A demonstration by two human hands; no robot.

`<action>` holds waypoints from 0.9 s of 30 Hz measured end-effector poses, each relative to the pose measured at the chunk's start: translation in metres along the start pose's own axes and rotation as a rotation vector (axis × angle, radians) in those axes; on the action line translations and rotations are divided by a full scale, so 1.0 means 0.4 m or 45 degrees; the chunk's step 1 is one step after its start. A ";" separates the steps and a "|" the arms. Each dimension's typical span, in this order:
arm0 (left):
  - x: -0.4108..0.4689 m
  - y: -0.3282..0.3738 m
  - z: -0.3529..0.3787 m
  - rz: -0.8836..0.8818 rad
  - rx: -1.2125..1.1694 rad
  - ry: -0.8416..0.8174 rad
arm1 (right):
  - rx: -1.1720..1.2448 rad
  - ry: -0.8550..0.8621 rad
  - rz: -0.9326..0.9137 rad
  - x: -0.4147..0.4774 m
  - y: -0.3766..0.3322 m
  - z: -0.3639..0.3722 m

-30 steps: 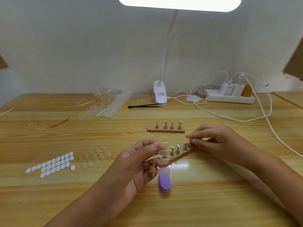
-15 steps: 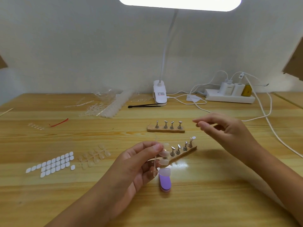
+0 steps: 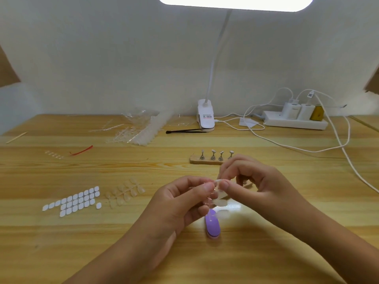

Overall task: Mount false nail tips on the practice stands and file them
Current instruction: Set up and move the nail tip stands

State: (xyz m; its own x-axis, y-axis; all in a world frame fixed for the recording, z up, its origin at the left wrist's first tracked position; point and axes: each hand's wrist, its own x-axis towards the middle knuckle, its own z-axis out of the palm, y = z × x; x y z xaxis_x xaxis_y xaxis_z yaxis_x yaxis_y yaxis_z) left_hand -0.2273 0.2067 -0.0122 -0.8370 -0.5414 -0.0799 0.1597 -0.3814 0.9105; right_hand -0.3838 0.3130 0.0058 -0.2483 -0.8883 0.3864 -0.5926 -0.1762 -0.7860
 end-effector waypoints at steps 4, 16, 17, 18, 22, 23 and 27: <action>-0.001 -0.003 -0.007 0.107 0.132 0.078 | -0.009 0.065 0.048 0.001 -0.003 0.000; -0.013 -0.009 -0.010 0.377 0.654 0.164 | -0.665 0.226 -0.367 -0.014 -0.026 0.021; -0.013 -0.008 -0.008 0.381 0.654 0.177 | -0.731 0.236 -0.410 -0.014 -0.029 0.023; -0.015 -0.007 -0.007 0.386 0.659 0.187 | -0.790 0.248 -0.443 -0.015 -0.030 0.024; -0.022 -0.007 -0.001 0.414 0.713 0.214 | -0.993 0.295 -0.539 -0.020 -0.033 0.022; -0.022 -0.006 0.000 0.406 0.703 0.220 | -1.036 0.307 -0.567 -0.019 -0.034 0.021; -0.021 -0.004 0.002 0.340 0.622 0.226 | -1.213 0.330 -0.700 -0.019 -0.039 0.023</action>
State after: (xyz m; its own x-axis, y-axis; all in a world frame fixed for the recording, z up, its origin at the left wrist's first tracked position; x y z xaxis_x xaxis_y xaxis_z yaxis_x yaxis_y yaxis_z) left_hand -0.2210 0.2125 -0.0126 -0.6936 -0.7047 0.1498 0.0578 0.1528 0.9866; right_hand -0.3656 0.3188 0.0108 0.1403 -0.6554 0.7421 -0.9858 -0.0223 0.1666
